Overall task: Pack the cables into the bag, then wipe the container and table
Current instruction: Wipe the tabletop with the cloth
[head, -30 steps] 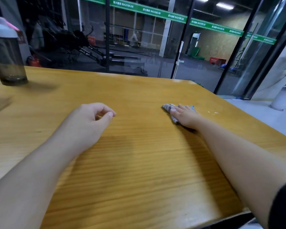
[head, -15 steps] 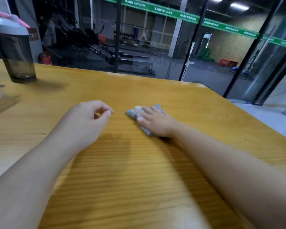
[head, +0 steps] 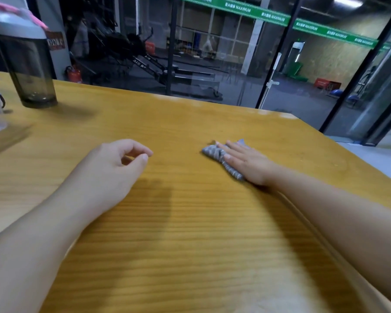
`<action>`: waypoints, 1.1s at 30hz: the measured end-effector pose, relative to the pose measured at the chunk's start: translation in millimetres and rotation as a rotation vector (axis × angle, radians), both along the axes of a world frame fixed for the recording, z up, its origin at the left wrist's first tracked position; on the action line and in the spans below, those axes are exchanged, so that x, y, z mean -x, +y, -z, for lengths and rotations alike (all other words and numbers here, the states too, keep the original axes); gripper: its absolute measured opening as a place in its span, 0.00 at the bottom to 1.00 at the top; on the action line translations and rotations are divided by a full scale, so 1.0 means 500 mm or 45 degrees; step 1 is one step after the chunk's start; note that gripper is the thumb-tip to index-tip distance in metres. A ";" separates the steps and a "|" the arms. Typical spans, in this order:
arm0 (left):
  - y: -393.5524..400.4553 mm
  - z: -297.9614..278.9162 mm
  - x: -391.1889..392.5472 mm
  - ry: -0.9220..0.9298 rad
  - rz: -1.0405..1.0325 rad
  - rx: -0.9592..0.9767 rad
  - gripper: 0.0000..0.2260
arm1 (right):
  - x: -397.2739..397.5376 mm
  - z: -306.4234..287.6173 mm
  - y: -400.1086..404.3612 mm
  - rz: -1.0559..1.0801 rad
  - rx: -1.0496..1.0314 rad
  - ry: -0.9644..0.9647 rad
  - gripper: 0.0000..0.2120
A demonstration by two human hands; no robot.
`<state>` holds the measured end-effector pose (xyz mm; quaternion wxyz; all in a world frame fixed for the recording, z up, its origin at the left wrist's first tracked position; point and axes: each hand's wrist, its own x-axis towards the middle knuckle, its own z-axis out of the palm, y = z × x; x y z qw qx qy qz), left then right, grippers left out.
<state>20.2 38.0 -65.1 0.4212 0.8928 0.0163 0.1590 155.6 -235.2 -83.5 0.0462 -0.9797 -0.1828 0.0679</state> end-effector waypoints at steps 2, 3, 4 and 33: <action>0.005 -0.002 -0.005 0.017 -0.036 -0.027 0.06 | -0.063 0.002 -0.009 0.167 0.020 -0.024 0.24; 0.008 -0.002 -0.008 0.022 -0.058 -0.031 0.06 | -0.092 0.001 -0.008 0.243 0.046 -0.040 0.24; 0.012 -0.003 -0.010 0.020 -0.080 -0.038 0.06 | -0.118 0.001 -0.003 0.307 0.071 -0.051 0.24; 0.104 -0.015 -0.018 -0.035 -0.383 -0.111 0.10 | 0.061 0.000 0.412 -0.412 -0.008 0.022 0.23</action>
